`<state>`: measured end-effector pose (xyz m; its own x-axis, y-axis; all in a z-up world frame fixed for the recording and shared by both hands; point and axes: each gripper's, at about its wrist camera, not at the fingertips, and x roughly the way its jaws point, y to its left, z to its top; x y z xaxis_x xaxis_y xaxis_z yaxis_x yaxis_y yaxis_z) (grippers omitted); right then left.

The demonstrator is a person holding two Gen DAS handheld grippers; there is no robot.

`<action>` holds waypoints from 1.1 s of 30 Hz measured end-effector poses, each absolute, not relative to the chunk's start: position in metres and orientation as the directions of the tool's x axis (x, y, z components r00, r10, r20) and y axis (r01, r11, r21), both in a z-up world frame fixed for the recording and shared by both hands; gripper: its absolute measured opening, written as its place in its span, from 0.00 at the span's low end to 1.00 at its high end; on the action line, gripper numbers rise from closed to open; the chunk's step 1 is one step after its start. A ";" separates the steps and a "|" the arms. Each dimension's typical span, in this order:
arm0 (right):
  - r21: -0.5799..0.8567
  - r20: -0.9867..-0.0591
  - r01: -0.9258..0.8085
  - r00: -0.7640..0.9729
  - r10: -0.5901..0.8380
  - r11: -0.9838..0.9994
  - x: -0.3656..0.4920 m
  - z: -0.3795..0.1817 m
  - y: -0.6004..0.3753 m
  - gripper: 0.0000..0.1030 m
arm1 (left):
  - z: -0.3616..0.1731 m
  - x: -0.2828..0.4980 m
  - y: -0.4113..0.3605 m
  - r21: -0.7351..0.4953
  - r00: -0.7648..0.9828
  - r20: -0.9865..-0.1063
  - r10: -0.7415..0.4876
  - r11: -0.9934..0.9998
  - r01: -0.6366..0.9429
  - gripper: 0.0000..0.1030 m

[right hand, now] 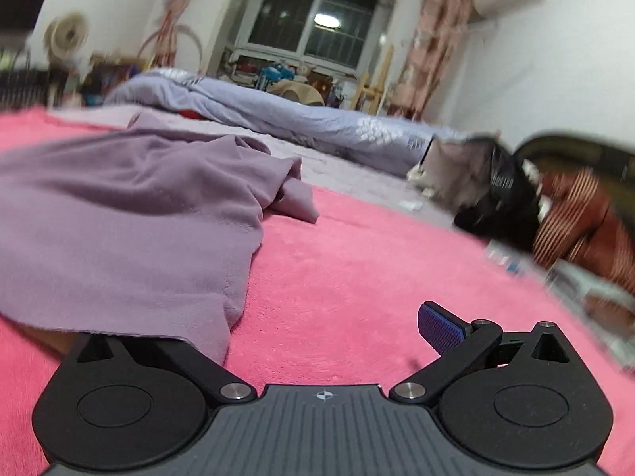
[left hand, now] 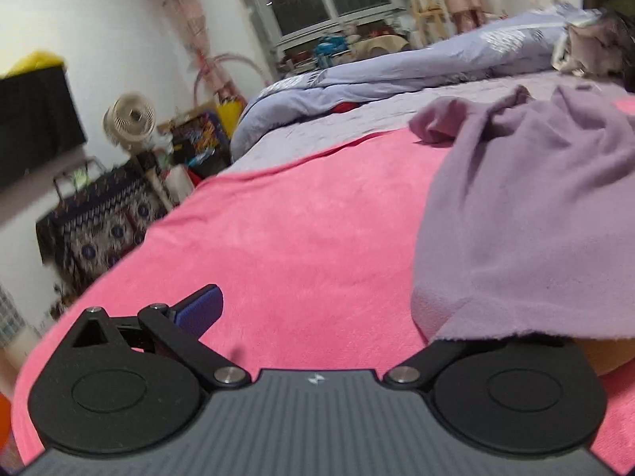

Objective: Fold clothes

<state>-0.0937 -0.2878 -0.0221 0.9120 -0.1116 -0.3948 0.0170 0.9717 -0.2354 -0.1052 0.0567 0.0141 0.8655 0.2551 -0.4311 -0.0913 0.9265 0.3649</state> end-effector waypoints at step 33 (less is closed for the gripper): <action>-0.357 -0.390 0.026 0.904 -0.174 0.934 -0.079 -0.006 -0.262 0.63 | 0.011 -0.100 0.047 0.453 0.852 -0.365 0.376 0.871 -0.191 0.97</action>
<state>-0.0794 -0.2619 -0.0056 0.9045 -0.1736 -0.3895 0.0257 0.9339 -0.3565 -0.1002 0.0466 0.0111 0.8518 0.3762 -0.3646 -0.1909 0.8710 0.4527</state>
